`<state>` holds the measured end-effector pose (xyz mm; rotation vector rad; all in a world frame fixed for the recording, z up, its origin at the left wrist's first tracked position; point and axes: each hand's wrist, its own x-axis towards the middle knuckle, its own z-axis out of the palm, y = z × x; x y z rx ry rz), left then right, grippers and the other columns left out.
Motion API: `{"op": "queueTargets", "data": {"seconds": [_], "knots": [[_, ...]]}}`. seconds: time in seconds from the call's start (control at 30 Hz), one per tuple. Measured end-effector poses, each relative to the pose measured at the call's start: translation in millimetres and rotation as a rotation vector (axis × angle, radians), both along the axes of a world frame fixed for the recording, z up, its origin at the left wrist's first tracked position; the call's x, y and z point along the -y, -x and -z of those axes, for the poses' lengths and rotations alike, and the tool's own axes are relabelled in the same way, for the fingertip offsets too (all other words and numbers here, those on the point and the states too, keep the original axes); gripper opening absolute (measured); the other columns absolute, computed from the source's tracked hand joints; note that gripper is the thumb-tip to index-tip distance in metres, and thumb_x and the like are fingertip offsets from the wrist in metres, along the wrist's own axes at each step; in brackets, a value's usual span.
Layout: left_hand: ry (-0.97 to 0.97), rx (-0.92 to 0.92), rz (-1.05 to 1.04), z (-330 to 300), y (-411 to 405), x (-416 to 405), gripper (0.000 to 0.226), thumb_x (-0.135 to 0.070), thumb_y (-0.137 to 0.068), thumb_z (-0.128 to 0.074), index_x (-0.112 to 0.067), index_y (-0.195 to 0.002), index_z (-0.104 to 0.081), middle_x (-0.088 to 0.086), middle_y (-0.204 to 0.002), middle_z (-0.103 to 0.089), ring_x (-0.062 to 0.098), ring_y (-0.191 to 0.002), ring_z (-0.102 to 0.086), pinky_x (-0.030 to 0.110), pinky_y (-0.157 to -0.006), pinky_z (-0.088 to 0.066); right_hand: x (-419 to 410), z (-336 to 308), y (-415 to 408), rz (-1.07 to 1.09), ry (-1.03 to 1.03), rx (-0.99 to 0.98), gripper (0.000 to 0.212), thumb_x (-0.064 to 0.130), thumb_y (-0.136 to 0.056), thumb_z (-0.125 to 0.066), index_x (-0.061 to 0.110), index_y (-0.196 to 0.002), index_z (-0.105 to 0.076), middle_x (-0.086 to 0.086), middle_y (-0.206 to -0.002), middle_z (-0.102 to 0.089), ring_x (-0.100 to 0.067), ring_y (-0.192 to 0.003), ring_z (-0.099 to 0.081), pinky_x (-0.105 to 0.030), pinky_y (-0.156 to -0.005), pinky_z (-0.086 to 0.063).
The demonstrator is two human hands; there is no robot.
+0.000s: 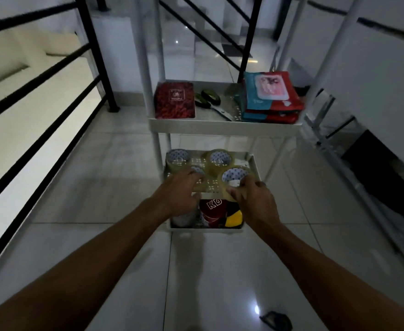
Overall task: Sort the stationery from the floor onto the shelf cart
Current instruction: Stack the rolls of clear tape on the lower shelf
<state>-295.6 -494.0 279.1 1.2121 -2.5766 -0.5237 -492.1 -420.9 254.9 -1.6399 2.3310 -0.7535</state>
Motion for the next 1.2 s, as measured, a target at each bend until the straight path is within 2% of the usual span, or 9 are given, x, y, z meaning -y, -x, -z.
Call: {"op": "queueTargets", "data": {"seconds": [0.07, 0.2, 0.33, 0.5, 0.6, 0.73, 0.9, 1.03, 1.2], "knots": [[-0.006, 0.009, -0.028, 8, 14, 20, 0.047, -0.015, -0.080, -0.063, -0.007, -0.126, -0.057, 0.014, -0.130, -0.056, 0.029, -0.118, -0.053, 0.035, -0.097, -0.046, 13, 9, 5, 0.019, -0.023, -0.006, 0.040, 0.047, -0.090, -0.060, 0.015, -0.111, -0.051, -0.016, -0.108, -0.056, -0.032, -0.095, -0.057, -0.032, -0.071, -0.045], [-0.043, 0.077, -0.114, 30, 30, 49, 0.058, -0.026, -0.083, -0.062, -0.017, -0.139, -0.048, 0.013, -0.143, -0.046, 0.030, -0.129, -0.045, 0.035, -0.104, -0.040, 31, 27, 12, 0.075, -0.050, 0.010, 0.044, 0.044, -0.092, -0.058, 0.014, -0.123, -0.048, -0.019, -0.120, -0.050, -0.033, -0.109, -0.050, -0.043, -0.085, -0.051], [-0.037, 0.151, -0.103, 53, 39, 65, 0.057, -0.031, -0.087, -0.056, -0.022, -0.141, -0.044, 0.008, -0.149, -0.039, 0.029, -0.134, -0.039, 0.040, -0.107, -0.038, 47, 45, 11, 0.115, -0.069, 0.049, 0.042, 0.038, -0.098, -0.051, 0.012, -0.130, -0.044, -0.020, -0.124, -0.045, -0.036, -0.107, -0.053, -0.040, -0.082, -0.048], [0.025, 0.171, -0.082, 70, 48, 71, 0.060, -0.038, -0.092, -0.051, -0.027, -0.147, -0.032, 0.003, -0.157, -0.026, 0.027, -0.144, -0.024, 0.044, -0.115, -0.024, 55, 57, 14, 0.158, -0.024, 0.108, 0.026, 0.027, -0.101, -0.034, 0.015, -0.118, -0.050, -0.002, -0.106, -0.049, -0.030, -0.102, -0.058, -0.034, -0.076, -0.045], [0.122, 0.203, 0.015, 71, 60, 73, 0.063, -0.042, -0.093, -0.048, -0.031, -0.150, -0.023, -0.002, -0.160, -0.018, 0.023, -0.145, -0.018, 0.043, -0.116, -0.015, 53, 53, 9, 0.085, 0.059, 0.114, 0.038, 0.025, -0.096, -0.039, 0.011, -0.131, -0.046, -0.011, -0.130, -0.047, -0.031, -0.118, -0.050, -0.045, -0.092, -0.047], [0.184, 0.327, 0.071, 71, 78, 82, 0.062, -0.048, -0.095, -0.039, -0.033, -0.151, -0.018, -0.006, -0.161, -0.016, 0.020, -0.147, -0.012, 0.043, -0.118, -0.005, 55, 52, 14, 0.020, -0.110, -0.191, 0.043, 0.006, -0.091, -0.054, 0.008, -0.133, -0.047, -0.016, -0.132, -0.051, -0.033, -0.120, -0.049, -0.041, -0.086, -0.052], [0.180, 0.374, 0.058, 71, 72, 96, 0.056, -0.048, -0.095, -0.039, -0.029, -0.147, -0.031, -0.001, -0.155, -0.028, 0.023, -0.143, -0.023, 0.044, -0.116, -0.010, 53, 45, 22, -0.022, -0.192, -0.507, 0.033, 0.023, -0.095, -0.055, 0.015, -0.126, -0.048, -0.010, -0.117, -0.063, -0.032, -0.105, -0.059, -0.038, -0.070, -0.054], [0.115, 0.397, 0.046, 73, 74, 100, 0.057, -0.050, -0.096, -0.034, -0.033, -0.149, -0.023, -0.004, -0.160, -0.018, 0.021, -0.146, -0.017, 0.046, -0.116, -0.010, 53, 36, 24, -0.043, -0.207, -0.544, 0.031, 0.024, -0.094, -0.058, 0.019, -0.124, -0.052, -0.006, -0.107, -0.067, -0.028, -0.088, -0.066, -0.034, -0.061, -0.050], [0.212, 0.501, 0.027, 69, 76, 102, 0.050, -0.049, -0.094, -0.033, -0.031, -0.140, -0.040, 0.000, -0.149, -0.041, 0.025, -0.137, -0.034, 0.048, -0.111, -0.021, 57, 28, 26, -0.067, -0.249, -0.605, 0.018, 0.021, -0.095, -0.057, 0.018, -0.112, -0.060, -0.004, -0.098, -0.067, -0.025, -0.080, -0.067, -0.032, -0.059, -0.045]]}}
